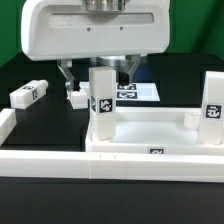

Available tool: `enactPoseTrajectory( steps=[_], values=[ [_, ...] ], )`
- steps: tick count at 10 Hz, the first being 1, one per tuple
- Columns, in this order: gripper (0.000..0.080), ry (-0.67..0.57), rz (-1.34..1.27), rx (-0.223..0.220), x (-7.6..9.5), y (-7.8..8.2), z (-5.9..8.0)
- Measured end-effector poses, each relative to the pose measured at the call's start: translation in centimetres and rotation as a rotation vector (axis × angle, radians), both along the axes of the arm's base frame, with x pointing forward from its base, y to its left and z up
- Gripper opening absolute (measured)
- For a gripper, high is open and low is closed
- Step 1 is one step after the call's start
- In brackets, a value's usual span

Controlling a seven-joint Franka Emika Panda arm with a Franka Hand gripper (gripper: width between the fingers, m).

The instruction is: Assemble desk

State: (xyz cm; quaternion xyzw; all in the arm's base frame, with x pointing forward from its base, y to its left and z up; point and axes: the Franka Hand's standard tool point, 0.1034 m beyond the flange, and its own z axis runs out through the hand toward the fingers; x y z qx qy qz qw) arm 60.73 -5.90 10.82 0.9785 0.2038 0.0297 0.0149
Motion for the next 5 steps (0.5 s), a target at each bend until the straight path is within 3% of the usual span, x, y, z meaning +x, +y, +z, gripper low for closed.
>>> enactPoseTrajectory(
  steps=[1,2,3,5],
  values=[
    [0.0519,0.0,-0.013,0.001,0.0,0.0,-0.01],
    [0.0368,0.0,-0.022,0.002,-0.01,0.0,-0.02],
    [0.029,0.0,-0.029,0.003,-0.01,0.01,-0.03],
    [0.029,-0.003,-0.176,0.014,-0.02,0.06,-0.07]
  ],
)
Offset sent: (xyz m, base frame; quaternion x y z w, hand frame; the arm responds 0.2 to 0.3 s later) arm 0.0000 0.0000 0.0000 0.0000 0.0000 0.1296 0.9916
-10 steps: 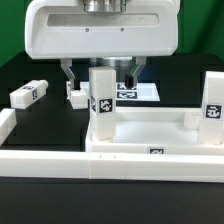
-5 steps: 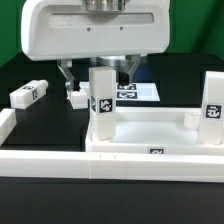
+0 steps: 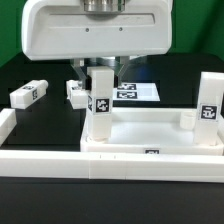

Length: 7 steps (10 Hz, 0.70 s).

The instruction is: Assemble desk

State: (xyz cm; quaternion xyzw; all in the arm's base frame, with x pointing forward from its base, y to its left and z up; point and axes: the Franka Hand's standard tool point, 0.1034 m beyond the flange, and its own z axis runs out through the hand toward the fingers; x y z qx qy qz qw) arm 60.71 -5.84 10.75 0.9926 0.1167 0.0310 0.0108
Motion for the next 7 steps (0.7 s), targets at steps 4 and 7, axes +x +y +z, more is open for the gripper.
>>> enactPoseTrajectory(
  steps=[4,7],
  values=[
    [0.029,-0.003,-0.277,0.021,-0.04,0.0,-0.07],
    [0.029,0.015,-0.617,0.071,-0.35,-0.11,-0.06]
  ],
)
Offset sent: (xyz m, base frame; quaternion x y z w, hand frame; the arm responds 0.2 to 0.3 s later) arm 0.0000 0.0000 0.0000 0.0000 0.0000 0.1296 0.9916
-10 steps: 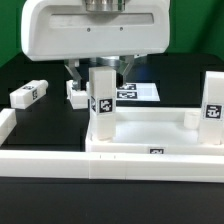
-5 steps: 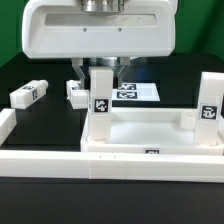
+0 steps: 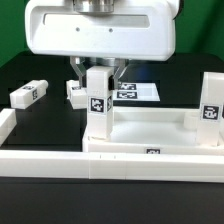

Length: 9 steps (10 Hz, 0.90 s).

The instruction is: Assemble desk

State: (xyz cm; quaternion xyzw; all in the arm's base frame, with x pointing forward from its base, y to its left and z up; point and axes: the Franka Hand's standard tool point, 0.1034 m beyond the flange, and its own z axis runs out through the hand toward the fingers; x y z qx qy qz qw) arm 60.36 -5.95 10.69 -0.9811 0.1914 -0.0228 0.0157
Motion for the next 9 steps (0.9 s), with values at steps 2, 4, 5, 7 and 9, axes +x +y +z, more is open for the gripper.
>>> enactPoseTrajectory(
  steps=[2,4,5,7,9],
  values=[
    [0.029,0.008,-0.146,0.036,-0.24,-0.47,-0.08],
    [0.029,0.013,-0.298,0.045,-0.2,-0.26,-0.13],
    [0.029,0.014,-0.338,0.047,-0.2,-0.26,-0.13],
    [0.029,0.017,-0.429,0.051,-0.19,-0.23,-0.14],
    [0.029,0.018,-0.588,0.08,-0.24,-0.44,-0.2]
  ],
)
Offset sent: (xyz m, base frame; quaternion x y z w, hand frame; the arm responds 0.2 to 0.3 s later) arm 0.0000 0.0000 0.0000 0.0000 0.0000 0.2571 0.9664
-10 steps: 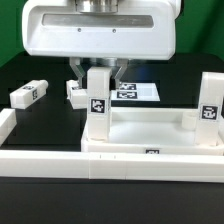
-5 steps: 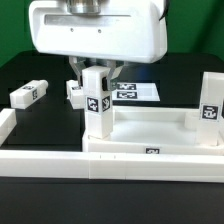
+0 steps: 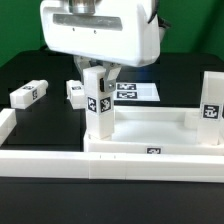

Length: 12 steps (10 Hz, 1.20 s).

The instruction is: Assemble desk

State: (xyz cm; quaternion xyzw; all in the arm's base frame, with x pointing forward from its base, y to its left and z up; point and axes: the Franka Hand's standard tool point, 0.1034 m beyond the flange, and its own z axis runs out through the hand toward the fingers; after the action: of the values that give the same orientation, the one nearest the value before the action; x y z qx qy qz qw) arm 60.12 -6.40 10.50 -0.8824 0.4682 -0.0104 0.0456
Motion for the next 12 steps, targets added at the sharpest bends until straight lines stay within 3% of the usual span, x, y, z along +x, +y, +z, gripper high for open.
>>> enactPoseTrajectory(
  steps=[7,10,11,12],
  values=[
    [0.029,0.027,-0.627,0.099,0.07,0.23,-0.18],
    [0.029,0.029,-0.643,0.102,0.08,0.28,-0.2],
    [0.0478,0.023,-0.571,0.095,0.07,0.36,-0.21],
    [0.0593,0.02,-0.533,0.09,0.13,0.69,-0.2]
  ],
)
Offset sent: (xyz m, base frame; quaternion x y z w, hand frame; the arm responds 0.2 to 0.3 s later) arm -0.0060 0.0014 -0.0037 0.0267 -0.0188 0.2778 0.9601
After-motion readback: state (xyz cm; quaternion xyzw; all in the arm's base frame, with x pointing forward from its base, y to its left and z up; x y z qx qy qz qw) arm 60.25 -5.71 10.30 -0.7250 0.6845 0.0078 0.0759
